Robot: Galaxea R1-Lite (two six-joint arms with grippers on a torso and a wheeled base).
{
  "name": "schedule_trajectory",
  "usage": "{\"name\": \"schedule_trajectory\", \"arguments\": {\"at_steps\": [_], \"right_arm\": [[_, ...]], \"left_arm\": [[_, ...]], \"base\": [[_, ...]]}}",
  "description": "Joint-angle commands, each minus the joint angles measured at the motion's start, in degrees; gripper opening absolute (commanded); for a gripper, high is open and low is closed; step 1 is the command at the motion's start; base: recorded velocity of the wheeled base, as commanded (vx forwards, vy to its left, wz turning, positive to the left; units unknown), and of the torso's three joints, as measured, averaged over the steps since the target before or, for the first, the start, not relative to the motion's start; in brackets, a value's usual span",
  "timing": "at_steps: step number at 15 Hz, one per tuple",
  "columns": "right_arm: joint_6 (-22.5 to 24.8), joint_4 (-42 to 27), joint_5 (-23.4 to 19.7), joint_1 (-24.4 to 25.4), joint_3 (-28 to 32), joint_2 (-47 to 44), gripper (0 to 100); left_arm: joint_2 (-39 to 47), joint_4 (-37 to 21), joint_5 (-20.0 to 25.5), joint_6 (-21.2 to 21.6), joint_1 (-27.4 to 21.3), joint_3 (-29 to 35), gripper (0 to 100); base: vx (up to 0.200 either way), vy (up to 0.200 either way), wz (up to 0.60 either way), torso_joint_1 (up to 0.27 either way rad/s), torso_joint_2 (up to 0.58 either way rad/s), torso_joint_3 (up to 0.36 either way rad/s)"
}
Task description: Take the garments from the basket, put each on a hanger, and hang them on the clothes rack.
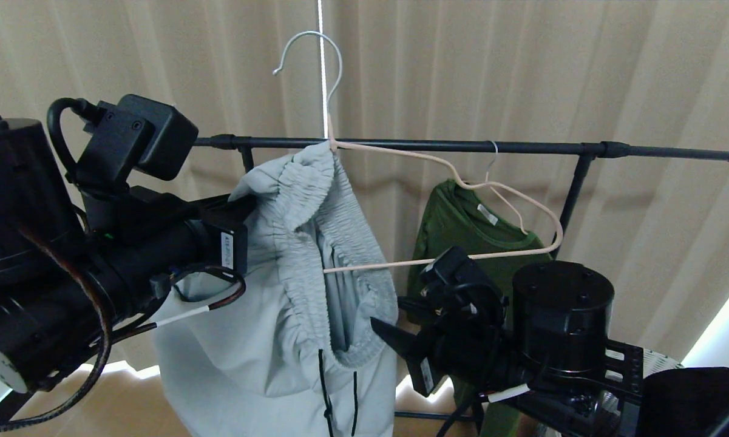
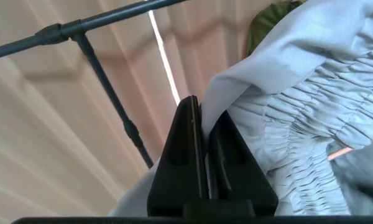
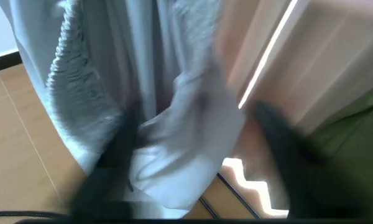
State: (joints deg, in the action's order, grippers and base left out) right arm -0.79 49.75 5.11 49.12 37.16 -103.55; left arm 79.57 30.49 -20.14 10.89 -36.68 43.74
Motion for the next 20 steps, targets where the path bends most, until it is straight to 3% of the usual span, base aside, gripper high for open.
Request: {"name": "schedule_trajectory", "arguments": {"at_steps": [1,6,8,14,18,20], "right_arm": [[0.0,0.0,-0.01,-0.07,0.02,-0.16,0],[0.0,0.52,2.89,-2.8,-0.33,1.42,0],[0.27,2.19,2.98,-7.46,-0.59,3.7,0],[1.14,2.11,2.98,-16.51,0.9,4.49,0],[1.23,1.84,2.89,-17.56,1.51,4.41,0],[1.23,1.75,2.89,-17.74,1.6,4.41,0]], "left_arm": [[-0.38,0.01,0.01,0.01,-0.14,0.12,0],[-0.55,0.01,-0.08,0.28,0.47,-0.23,0],[-0.64,-0.08,-0.87,1.15,1.26,-0.32,0],[-1.35,0.19,-0.87,7.83,6.54,-2.52,0],[-1.61,4.23,-0.87,13.28,10.05,-6.03,0],[-1.61,7.39,-0.78,18.03,13.3,-8.58,0]], "base": [[0.0,0.0,0.0,0.0,0.0,0.0],[0.0,0.0,0.0,0.0,0.0,0.0],[0.0,0.0,0.0,0.0,0.0,0.0],[0.0,0.0,0.0,0.0,0.0,0.0],[0.0,0.0,0.0,0.0,0.0,0.0],[0.0,0.0,0.0,0.0,0.0,0.0]]}}
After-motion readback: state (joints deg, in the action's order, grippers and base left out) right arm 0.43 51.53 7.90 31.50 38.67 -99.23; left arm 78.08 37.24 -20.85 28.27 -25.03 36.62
